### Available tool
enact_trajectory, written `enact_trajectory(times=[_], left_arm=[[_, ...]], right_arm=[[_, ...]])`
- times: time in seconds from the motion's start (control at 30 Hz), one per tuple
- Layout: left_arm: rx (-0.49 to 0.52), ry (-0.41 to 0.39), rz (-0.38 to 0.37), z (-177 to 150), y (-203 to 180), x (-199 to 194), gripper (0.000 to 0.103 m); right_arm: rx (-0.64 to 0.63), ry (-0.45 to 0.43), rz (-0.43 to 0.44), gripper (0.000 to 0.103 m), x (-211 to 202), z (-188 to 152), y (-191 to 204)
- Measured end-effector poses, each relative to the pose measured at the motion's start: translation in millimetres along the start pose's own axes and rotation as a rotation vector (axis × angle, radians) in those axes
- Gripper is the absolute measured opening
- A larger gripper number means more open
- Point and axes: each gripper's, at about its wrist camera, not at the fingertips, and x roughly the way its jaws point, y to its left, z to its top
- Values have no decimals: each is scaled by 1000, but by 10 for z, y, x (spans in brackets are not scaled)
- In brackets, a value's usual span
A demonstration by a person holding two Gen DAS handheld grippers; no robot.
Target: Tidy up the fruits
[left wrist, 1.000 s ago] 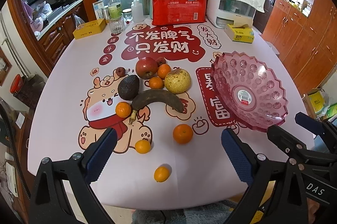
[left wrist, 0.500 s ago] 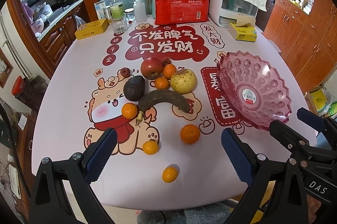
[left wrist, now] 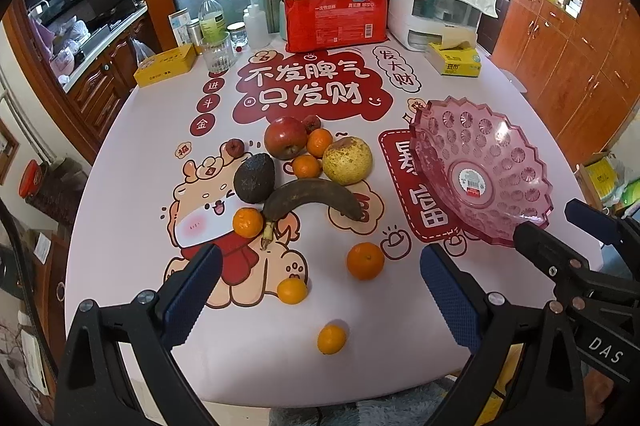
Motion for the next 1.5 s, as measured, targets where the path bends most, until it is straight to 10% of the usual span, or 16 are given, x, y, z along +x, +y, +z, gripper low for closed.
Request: enact_trajectory(times=[0.77, 1.5], left_arm=[[95, 94, -91, -77, 895, 186, 99], [332, 259, -241, -505, 865, 1440, 96]], right_arm=[[99, 51, -46, 65, 83, -308, 817], [247, 236, 29, 56, 1121, -1286, 1068]])
